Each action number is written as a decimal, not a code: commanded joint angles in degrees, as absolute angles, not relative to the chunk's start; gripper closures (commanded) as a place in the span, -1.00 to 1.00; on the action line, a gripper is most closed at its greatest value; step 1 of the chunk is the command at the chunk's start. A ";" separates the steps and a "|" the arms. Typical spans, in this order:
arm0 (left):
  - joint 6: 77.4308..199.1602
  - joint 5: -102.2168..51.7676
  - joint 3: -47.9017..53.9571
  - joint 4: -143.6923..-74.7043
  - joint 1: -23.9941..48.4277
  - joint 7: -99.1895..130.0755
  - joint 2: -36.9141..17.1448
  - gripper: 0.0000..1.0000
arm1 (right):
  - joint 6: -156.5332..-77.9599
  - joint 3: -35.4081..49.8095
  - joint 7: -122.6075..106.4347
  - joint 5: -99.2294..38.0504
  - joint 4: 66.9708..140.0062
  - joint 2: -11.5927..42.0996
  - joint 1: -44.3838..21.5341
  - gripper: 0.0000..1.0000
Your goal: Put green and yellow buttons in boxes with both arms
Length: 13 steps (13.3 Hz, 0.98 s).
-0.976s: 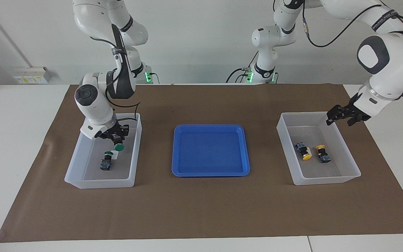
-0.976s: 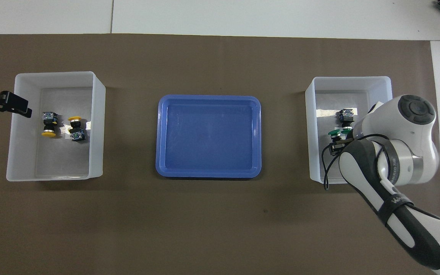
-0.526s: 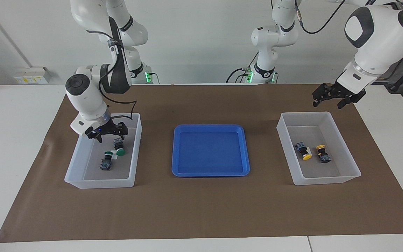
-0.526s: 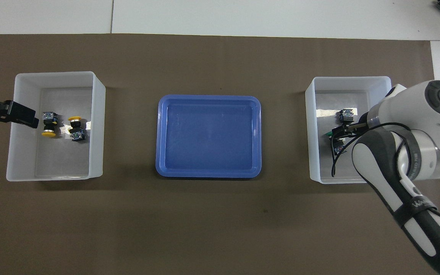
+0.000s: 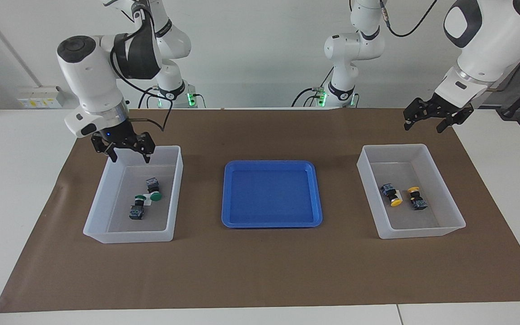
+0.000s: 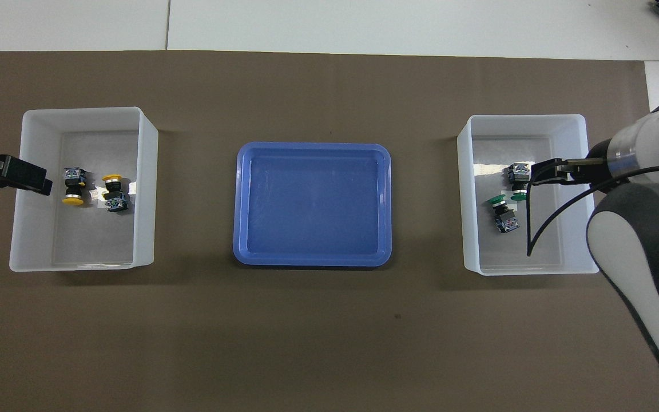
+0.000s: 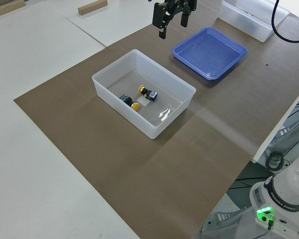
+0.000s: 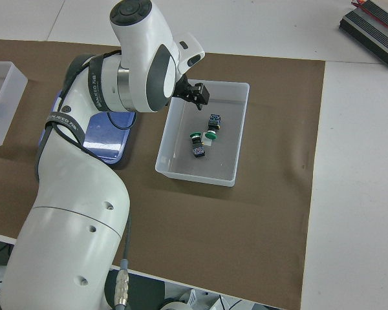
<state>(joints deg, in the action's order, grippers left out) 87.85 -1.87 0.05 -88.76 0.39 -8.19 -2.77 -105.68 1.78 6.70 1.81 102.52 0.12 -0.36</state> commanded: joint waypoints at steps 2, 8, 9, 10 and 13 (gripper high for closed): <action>88.68 -0.62 -0.26 -90.44 0.70 -7.91 -1.41 -1.00 | -91.18 1.23 7.73 0.79 90.38 0.88 1.40 -1.00; 88.51 -0.70 -0.26 -90.53 0.62 -7.91 -1.32 -1.00 | -85.17 1.14 7.21 -0.44 91.31 -2.45 2.90 -1.00; 88.51 -0.70 -0.26 -90.61 0.62 -7.91 -1.32 -1.00 | -85.43 1.06 7.12 -0.44 91.32 -2.46 3.07 -1.00; 88.51 -0.62 -0.26 -90.62 0.62 -7.91 -1.32 -1.00 | -86.13 1.05 5.73 0.34 91.06 -2.29 3.34 -1.00; 88.51 -0.62 -0.26 -90.62 0.27 -7.91 -1.32 -1.00 | -88.24 1.58 2.99 4.83 90.97 -2.28 2.55 -1.00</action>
<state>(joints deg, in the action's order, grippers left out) 87.86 -1.81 -0.15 -88.83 0.36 -8.19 -2.76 -86.88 1.01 4.31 3.12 89.42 -0.95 2.38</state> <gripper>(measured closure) 0.000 0.000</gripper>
